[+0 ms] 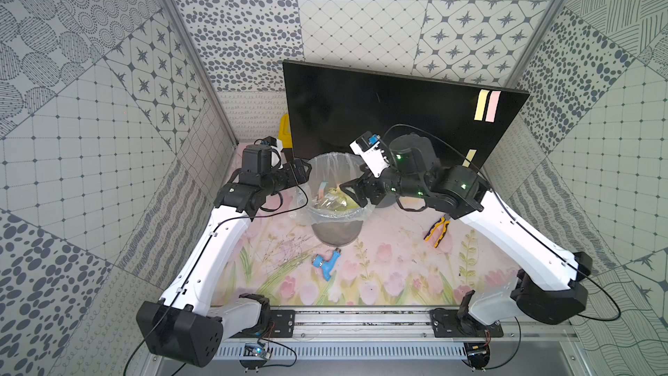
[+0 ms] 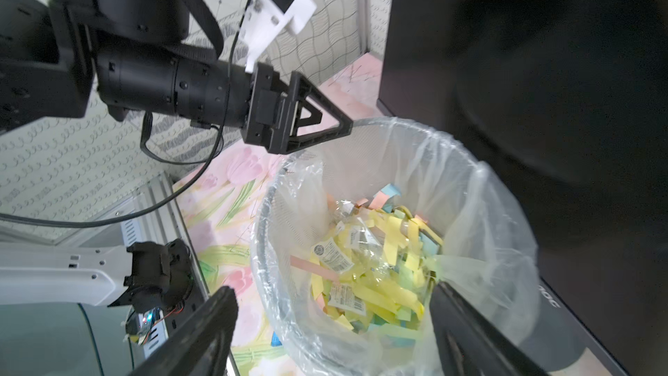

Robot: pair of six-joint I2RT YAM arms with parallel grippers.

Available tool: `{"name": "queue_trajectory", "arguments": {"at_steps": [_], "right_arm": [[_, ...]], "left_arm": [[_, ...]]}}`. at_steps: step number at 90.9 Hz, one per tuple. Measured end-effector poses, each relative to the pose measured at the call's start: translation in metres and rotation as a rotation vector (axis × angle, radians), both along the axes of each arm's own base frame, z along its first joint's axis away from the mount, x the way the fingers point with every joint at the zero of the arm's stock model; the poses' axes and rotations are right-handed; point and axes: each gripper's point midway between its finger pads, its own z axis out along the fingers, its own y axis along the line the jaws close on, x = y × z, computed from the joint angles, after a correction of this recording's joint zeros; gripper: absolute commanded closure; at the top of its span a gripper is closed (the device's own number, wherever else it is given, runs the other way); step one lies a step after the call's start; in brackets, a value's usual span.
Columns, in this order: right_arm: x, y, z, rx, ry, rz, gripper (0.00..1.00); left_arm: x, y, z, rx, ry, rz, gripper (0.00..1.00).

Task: Remove the sticky note from the monitor
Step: Tear off the sticky note from the monitor.

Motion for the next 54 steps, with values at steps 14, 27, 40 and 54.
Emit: {"name": "queue_trajectory", "arguments": {"at_steps": [14,27,40,54], "right_arm": [[0.004,-0.053,0.019,0.062,-0.024,-0.148,0.14],[0.003,-0.112,0.042,0.157,-0.054,-0.301,0.15],[-0.002,-0.170,0.063,0.256,-0.089,-0.448,0.14],[-0.001,-0.213,0.072,0.319,-0.104,-0.563,0.16]], "left_arm": [[0.004,-0.001,-0.005,0.001,0.013,-0.006,0.15],[0.006,-0.002,-0.004,0.006,0.009,-0.013,0.11],[0.008,-0.005,0.009,0.011,-0.027,-0.037,0.08],[0.010,-0.011,0.031,0.003,-0.094,-0.078,0.07]]}}
